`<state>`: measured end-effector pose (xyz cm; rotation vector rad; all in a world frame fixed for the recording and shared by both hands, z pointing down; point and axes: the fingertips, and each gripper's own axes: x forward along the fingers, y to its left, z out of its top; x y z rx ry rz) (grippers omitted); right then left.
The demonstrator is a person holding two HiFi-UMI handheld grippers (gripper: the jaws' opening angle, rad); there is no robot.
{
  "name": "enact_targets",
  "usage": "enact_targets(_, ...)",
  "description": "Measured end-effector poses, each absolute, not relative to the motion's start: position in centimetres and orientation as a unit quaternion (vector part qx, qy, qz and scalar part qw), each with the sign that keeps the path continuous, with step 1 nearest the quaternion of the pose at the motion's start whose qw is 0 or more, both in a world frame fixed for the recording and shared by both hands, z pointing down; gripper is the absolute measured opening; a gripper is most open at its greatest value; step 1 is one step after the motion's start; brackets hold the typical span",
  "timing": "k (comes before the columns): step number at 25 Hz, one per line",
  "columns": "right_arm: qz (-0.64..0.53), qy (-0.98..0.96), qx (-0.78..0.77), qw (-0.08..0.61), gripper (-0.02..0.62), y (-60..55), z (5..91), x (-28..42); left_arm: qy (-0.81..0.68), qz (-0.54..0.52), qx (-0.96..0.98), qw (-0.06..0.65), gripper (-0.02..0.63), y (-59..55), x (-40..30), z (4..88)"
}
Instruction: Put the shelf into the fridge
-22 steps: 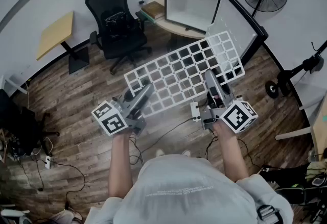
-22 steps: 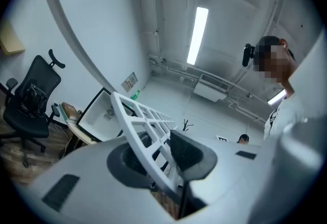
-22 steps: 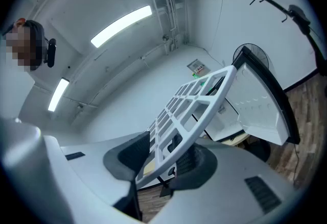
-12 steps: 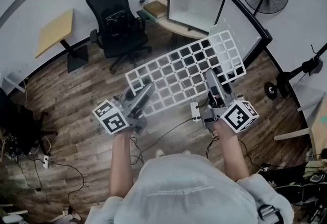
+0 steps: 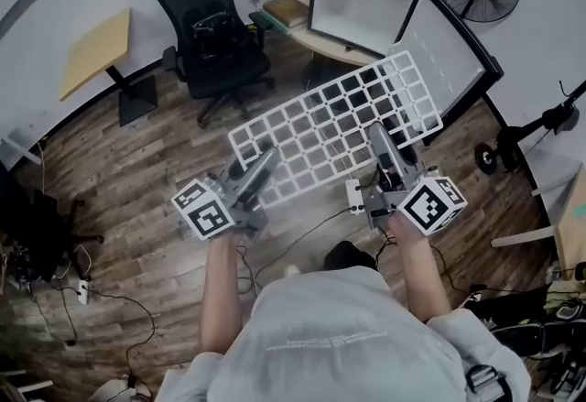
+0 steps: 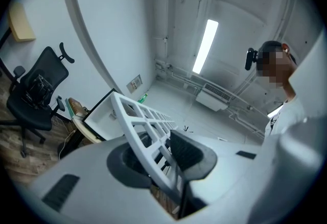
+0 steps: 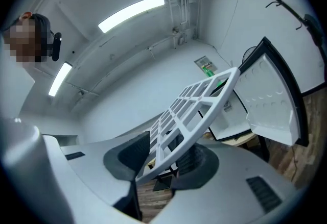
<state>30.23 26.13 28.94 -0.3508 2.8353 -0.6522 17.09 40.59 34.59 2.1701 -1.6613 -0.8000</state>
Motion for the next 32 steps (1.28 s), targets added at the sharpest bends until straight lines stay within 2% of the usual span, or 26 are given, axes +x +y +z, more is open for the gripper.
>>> enact_targets(14, -0.24, 0.958, -0.122, 0.102, 0.143, 13.9, 31.1, 20.7, -0.585, -0.265, 0.746, 0.176, 0.098, 28.7, 7.6, 36.2)
enact_targets(26, -0.275, 0.947, -0.134, 0.093, 0.144, -10.4, 32.4, 10.4, -0.588, -0.248, 0.74, 0.212, 0.098, 4.5, -2.7, 36.5)
enact_targets(32, -0.288, 0.944, -0.14, 0.079, 0.143, -18.0, 33.3, 6.6, -0.586, -0.247, 0.731, 0.247, 0.098, -3.0, -6.5, 37.2)
